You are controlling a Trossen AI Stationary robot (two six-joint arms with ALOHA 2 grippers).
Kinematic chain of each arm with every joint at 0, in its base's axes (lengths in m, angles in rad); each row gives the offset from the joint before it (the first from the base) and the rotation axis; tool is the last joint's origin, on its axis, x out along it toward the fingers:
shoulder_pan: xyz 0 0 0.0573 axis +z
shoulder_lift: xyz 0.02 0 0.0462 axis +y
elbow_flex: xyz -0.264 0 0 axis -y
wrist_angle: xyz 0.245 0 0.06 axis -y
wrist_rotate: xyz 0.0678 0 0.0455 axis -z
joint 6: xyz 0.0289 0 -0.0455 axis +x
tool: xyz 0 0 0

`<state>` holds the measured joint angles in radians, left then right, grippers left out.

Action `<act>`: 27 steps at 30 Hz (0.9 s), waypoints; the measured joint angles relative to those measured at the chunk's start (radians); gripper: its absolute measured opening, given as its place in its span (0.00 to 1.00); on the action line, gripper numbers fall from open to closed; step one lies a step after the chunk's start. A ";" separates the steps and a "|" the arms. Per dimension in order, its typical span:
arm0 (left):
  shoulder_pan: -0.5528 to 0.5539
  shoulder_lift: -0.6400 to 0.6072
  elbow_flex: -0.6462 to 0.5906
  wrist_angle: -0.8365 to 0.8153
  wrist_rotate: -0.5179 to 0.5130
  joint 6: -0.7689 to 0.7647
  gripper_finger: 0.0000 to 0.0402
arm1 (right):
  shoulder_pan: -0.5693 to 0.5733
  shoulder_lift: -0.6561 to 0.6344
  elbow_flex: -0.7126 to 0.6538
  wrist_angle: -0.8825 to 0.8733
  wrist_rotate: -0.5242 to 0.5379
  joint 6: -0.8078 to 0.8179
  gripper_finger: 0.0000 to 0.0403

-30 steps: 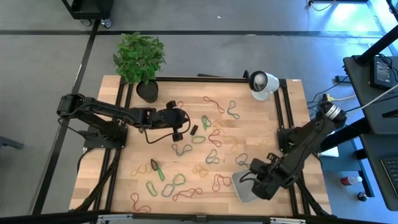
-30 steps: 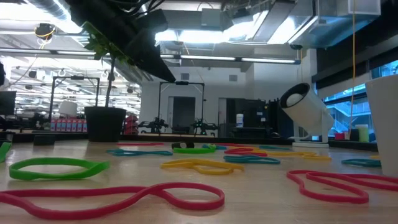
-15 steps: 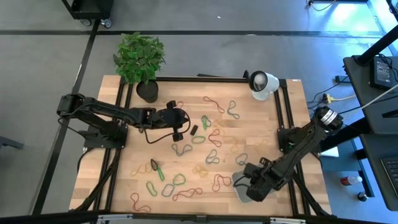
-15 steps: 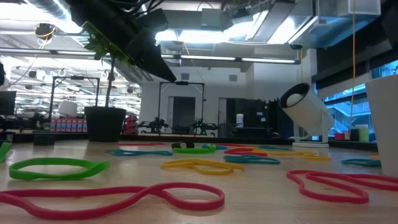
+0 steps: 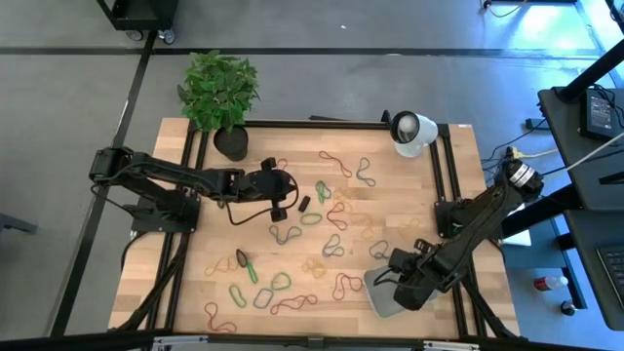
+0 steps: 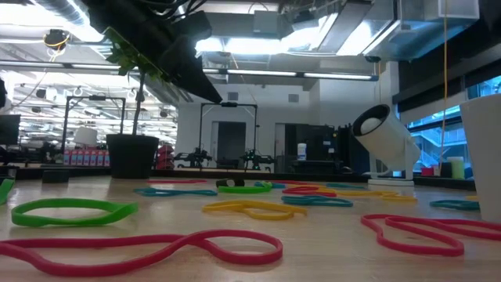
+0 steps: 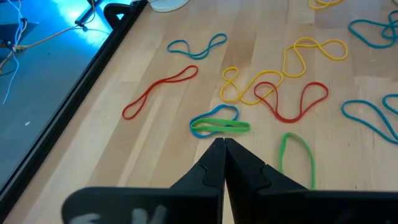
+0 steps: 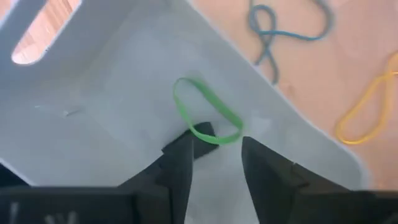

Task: Pick and place rubber bands into bin
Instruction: Put the yellow rubber band into the white bin

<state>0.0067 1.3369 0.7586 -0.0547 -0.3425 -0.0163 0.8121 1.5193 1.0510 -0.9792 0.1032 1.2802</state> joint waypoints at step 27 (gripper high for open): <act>-0.012 -0.125 -0.168 0.209 0.172 0.055 0.00 | -0.757 -0.042 0.010 0.058 0.011 -0.797 0.03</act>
<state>-0.0058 1.2120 0.5903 0.1545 -0.1701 0.0390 0.0556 1.4774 1.0611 -0.9208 0.1143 0.4829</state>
